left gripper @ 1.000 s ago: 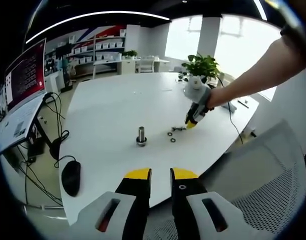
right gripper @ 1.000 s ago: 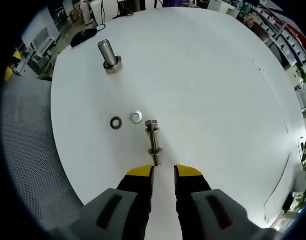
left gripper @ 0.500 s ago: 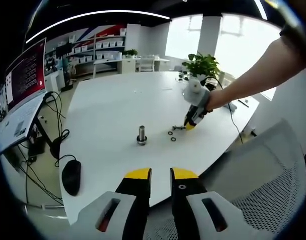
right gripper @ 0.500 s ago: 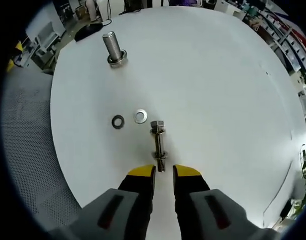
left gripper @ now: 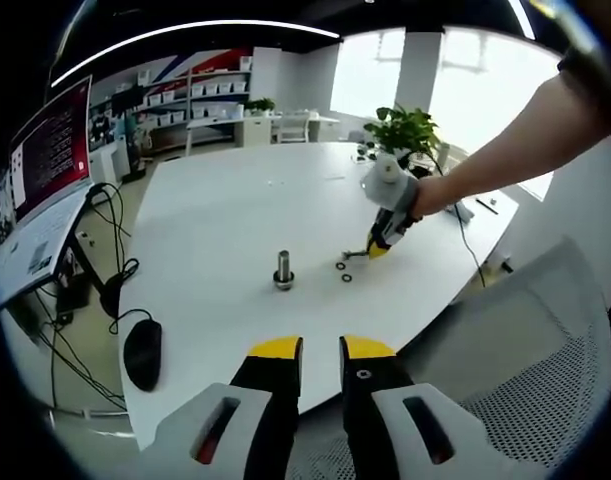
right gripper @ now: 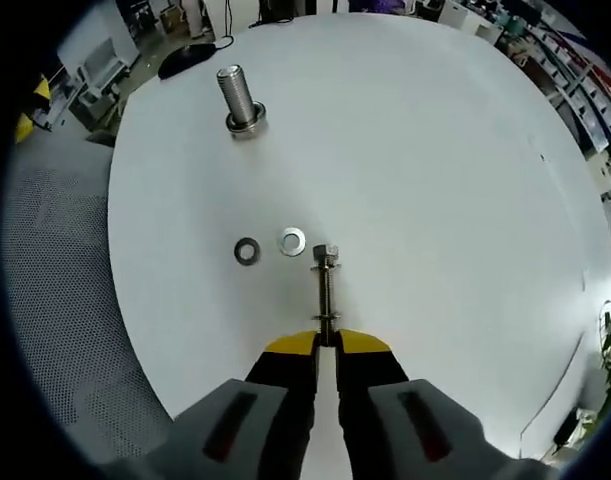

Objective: Place the washer onto the threaded stud by aligning its center hole with the stud, sliding it down to the base, and recovering from edge contact or off-axis alignment until the washer reaches the visible bottom stop.

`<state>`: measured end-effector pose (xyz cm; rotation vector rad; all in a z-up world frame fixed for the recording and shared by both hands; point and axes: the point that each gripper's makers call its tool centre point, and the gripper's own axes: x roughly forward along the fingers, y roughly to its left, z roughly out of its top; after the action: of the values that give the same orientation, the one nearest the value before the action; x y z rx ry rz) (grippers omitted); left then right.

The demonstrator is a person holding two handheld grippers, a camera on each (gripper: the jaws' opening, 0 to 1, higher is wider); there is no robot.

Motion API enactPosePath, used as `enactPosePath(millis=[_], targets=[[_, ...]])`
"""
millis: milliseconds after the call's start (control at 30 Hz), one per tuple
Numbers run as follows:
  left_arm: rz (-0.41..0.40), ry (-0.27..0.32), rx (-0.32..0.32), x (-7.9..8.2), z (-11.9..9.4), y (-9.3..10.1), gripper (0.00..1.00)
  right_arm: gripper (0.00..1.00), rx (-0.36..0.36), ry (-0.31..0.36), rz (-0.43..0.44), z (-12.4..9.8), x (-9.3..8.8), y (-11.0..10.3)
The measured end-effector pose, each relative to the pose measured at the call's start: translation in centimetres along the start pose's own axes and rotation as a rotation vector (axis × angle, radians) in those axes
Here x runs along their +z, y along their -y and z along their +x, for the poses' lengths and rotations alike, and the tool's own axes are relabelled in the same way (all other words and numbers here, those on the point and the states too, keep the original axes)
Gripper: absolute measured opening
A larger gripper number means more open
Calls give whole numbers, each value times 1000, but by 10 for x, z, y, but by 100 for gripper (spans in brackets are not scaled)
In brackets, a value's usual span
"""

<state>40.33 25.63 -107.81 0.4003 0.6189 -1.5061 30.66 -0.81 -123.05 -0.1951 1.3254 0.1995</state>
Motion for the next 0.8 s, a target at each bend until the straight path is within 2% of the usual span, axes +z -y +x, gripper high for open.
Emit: enactPosePath(millis=[100, 267, 433, 667, 800], targets=[[1, 1, -1, 0, 0, 0, 12, 8, 0, -34, -45, -5, 4, -2], [0, 4, 0, 0, 0, -1, 12, 8, 7, -63, -52, -10, 10, 2], [-1, 4, 1, 0, 0, -1, 12, 8, 13, -118, -95, -12, 17, 3], [-2, 4, 3, -1, 1, -3, 12, 8, 19, -171, -81, -18, 16, -4], [-1, 4, 3, -1, 1, -3, 12, 8, 13, -206, -69, -18, 16, 2]])
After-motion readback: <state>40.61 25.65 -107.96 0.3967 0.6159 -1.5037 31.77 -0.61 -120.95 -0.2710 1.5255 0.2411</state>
